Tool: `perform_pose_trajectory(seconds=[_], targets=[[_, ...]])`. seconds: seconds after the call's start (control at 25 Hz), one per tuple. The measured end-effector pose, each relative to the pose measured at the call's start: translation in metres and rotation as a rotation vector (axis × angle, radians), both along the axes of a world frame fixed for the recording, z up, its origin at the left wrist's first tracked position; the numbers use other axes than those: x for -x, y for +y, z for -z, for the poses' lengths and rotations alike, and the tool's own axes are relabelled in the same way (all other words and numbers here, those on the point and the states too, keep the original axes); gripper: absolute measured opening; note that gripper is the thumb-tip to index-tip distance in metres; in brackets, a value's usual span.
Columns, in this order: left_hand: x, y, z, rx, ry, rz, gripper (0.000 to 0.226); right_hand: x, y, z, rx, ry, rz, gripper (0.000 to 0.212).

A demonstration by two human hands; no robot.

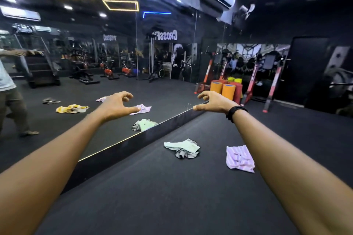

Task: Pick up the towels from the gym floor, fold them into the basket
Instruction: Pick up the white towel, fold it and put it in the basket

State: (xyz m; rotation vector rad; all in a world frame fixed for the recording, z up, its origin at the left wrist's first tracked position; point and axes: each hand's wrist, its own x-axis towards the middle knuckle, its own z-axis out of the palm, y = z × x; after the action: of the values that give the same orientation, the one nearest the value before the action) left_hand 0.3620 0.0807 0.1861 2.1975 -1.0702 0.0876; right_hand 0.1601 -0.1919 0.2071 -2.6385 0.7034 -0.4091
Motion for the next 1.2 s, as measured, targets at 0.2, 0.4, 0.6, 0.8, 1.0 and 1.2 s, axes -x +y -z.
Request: perform_pose_trajectory(seconds=[0.2,0.4,0.6,0.8,1.0,1.2], targets=[[-0.012,-0.101,0.000,0.019,0.026,0.014,0.060,-0.005,-0.084,-0.006,-0.012,-0.022,0.022,0.063],[-0.033,-0.185,0.023,-0.001,0.103,0.075,0.070,-0.020,-0.155,0.010,-0.042,0.000,0.048,0.064],[-0.101,-0.278,0.039,-0.015,0.106,0.106,0.056,-0.071,-0.241,0.020,-0.054,-0.002,0.091,0.065],[-0.190,-0.380,0.039,0.003,0.101,0.142,0.060,-0.149,-0.332,0.017,-0.055,-0.004,0.136,0.064],[-0.284,-0.492,0.023,-0.029,0.126,0.186,0.061,-0.232,-0.426,0.002,-0.058,0.000,0.179,0.063],[-0.348,-0.588,0.030,-0.061,0.126,0.224,0.058,-0.285,-0.515,0.014,-0.107,0.017,0.223,0.063]])
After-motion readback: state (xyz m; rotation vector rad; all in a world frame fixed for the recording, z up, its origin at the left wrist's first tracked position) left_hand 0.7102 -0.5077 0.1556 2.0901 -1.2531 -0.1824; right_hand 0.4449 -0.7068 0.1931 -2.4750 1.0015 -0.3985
